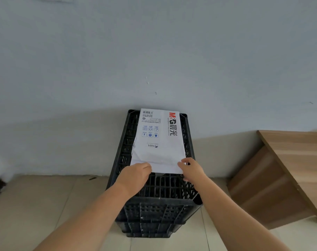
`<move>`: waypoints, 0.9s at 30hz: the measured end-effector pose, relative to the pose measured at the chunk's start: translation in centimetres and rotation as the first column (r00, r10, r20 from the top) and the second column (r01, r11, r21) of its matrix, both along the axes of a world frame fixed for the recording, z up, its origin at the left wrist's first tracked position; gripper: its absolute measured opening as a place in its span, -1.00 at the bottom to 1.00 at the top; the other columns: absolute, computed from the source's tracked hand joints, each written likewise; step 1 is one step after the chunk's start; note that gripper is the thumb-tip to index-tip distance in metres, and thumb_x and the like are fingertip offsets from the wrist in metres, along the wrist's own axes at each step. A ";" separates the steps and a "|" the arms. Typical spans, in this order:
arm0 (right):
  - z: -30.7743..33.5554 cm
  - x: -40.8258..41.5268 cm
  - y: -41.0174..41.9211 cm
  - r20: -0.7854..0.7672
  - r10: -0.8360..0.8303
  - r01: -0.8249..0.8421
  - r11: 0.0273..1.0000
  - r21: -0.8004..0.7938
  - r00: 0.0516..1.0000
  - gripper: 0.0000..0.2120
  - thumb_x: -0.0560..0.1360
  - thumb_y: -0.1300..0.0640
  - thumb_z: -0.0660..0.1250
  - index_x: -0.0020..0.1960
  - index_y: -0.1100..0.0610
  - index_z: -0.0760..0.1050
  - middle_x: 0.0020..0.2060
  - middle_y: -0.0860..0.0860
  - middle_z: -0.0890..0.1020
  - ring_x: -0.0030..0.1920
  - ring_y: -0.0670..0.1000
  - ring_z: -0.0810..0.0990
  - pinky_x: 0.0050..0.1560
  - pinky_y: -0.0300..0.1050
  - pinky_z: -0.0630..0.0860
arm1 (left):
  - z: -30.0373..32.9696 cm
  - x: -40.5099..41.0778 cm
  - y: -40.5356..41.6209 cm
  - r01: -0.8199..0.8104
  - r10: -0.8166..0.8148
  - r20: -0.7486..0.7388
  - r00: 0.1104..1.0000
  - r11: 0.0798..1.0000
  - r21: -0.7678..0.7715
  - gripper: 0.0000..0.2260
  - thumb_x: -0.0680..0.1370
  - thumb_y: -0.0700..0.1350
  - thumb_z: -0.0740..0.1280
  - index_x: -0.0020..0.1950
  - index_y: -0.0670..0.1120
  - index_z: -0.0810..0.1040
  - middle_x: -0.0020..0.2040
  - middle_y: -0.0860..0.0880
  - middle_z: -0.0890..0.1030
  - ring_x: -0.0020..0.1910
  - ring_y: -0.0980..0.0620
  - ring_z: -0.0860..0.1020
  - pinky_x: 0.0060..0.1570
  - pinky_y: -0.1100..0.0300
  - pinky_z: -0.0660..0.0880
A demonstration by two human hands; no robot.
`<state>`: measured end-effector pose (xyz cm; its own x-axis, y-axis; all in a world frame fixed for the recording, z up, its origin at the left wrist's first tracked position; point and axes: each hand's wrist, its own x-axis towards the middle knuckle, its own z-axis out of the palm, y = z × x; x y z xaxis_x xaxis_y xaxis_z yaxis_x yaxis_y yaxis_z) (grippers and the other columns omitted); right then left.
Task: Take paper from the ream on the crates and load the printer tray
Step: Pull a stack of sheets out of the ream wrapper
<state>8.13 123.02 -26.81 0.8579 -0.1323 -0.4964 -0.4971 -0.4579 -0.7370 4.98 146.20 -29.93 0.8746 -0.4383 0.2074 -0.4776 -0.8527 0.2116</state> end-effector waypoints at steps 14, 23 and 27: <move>0.6 -5.9 0.2 -0.161 -0.299 0.339 0.839 0.425 0.941 -0.81 0.55 0.40 0.24 0.06 0.18 0.50 0.16 0.16 0.50 0.09 0.12 0.52 -0.27 -0.19 0.50 | 3.6 -5.5 2.0 -0.599 0.332 -0.532 0.779 0.644 -0.475 -0.58 0.57 0.11 0.26 0.35 -0.07 0.44 0.35 -0.03 0.42 0.34 -0.05 0.38 0.33 0.00 0.33; 1.9 -10.2 -1.1 -0.166 -0.247 0.296 0.841 0.453 0.955 -0.76 0.55 0.41 0.21 0.12 0.16 0.49 0.06 0.12 0.52 -0.07 0.04 0.53 -0.24 -0.19 0.50 | 2.8 -5.6 2.1 -0.864 -0.244 -0.861 0.445 0.133 -0.485 -0.68 0.58 -0.27 0.26 0.31 -0.04 0.48 0.18 -0.11 0.57 0.10 -0.09 0.58 0.08 0.03 0.52; 2.7 -11.4 -1.4 -0.193 -0.210 0.280 0.818 0.503 0.958 -0.71 0.54 0.40 0.21 0.20 0.19 0.50 -0.03 0.10 0.52 -0.16 0.03 0.53 -0.36 -0.22 0.55 | 3.5 -6.1 1.6 -0.876 -0.248 -0.876 0.412 0.156 -0.456 -0.64 0.57 -0.34 0.24 0.32 -0.05 0.50 0.19 -0.14 0.56 0.07 -0.11 0.59 -0.03 0.01 0.57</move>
<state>-3.23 121.57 -24.06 0.7590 -0.0220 -0.6507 -0.6436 0.1250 -0.7551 -1.16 147.84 -26.40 0.7966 -0.0873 -0.5982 0.6029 0.1880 0.7754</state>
